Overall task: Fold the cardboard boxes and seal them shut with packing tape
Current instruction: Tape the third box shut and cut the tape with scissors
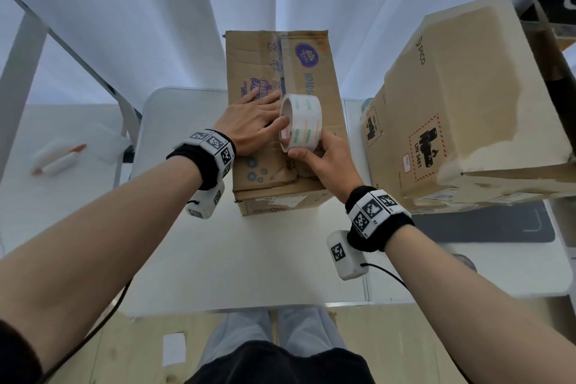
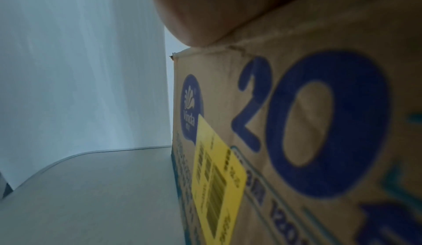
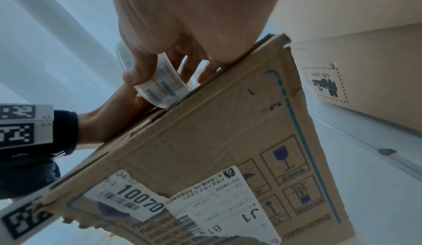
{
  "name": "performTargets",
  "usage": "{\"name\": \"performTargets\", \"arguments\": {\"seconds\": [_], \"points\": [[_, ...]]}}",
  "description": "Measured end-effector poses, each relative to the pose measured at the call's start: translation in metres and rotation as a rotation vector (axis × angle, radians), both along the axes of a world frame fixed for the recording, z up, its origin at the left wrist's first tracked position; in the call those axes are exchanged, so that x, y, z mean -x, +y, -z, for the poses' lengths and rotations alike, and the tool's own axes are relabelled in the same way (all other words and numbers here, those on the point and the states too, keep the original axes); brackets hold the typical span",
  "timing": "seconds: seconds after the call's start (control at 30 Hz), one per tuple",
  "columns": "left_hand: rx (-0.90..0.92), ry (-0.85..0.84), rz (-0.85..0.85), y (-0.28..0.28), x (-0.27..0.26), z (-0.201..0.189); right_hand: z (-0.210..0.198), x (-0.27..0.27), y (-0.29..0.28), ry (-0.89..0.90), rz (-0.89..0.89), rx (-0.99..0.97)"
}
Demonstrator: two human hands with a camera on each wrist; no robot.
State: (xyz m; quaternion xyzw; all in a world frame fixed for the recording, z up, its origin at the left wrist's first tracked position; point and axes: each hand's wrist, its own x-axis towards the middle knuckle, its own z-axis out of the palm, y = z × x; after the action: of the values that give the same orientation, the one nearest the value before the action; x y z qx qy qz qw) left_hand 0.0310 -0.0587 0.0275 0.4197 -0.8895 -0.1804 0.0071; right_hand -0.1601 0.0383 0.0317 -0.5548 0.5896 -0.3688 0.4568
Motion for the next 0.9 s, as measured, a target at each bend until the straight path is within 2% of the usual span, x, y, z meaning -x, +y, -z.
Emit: {"name": "performTargets", "arguments": {"seconds": [0.3,0.63,0.8,0.9], "points": [[0.004,-0.035,0.020,0.003,0.000,-0.001,-0.010,0.002,0.007,0.040,-0.074,-0.024],[-0.019,-0.028,0.043,0.002,-0.002,0.000,-0.011,0.004,0.030,-0.184,-0.032,-0.082],[0.059,-0.028,0.171,0.006,-0.011,-0.005,-0.007,0.006,0.036,-0.119,-0.069,-0.095],[0.060,0.071,0.131,0.024,-0.011,-0.005,-0.004,0.003,0.038,-0.097,-0.025,-0.048]]}}
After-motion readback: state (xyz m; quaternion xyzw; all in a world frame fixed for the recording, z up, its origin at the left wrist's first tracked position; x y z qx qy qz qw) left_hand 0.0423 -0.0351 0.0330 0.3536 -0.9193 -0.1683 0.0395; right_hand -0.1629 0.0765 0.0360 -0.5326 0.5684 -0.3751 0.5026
